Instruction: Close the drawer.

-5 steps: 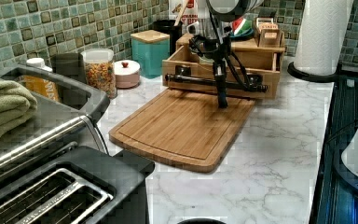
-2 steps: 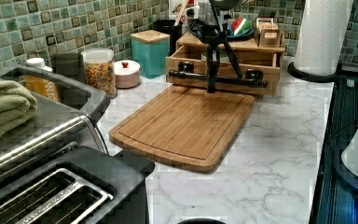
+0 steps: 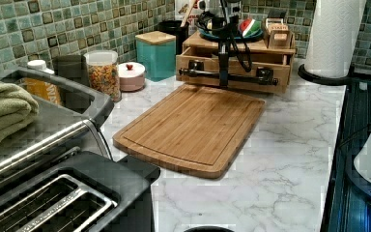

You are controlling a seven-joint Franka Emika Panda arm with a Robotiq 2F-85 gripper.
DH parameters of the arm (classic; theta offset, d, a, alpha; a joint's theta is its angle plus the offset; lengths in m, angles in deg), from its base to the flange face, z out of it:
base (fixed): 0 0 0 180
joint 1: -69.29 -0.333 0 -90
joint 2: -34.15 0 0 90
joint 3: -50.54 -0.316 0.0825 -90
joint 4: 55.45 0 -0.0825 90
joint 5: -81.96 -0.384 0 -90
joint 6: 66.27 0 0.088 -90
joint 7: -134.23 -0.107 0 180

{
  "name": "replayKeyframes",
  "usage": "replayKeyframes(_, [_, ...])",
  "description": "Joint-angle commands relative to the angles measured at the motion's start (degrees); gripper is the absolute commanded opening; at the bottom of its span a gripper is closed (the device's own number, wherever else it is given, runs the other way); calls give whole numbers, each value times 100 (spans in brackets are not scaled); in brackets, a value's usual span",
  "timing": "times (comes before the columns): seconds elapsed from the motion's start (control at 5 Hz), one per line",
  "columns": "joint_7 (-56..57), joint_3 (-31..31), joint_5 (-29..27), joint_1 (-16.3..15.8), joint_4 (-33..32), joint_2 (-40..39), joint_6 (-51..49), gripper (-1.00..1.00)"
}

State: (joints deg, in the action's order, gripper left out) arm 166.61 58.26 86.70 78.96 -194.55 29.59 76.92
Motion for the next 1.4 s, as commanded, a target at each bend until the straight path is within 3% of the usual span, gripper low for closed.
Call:
replayKeyframes(0.2, [1752, 767, -297, 846, 2633, -939, -679, -100])
replayKeyframes(0.4, [2367, 979, -621, 939, 3142, -1257, -833, -100])
replayKeyframes(0.6, [2346, 975, -607, 1067, 3093, -1167, -661, -100])
replayKeyframes(0.8, [1824, 1174, -466, 892, 2463, -685, -236, -100])
replayKeyframes(1.4, [1820, 1123, -449, 940, 2464, -681, -233, -100])
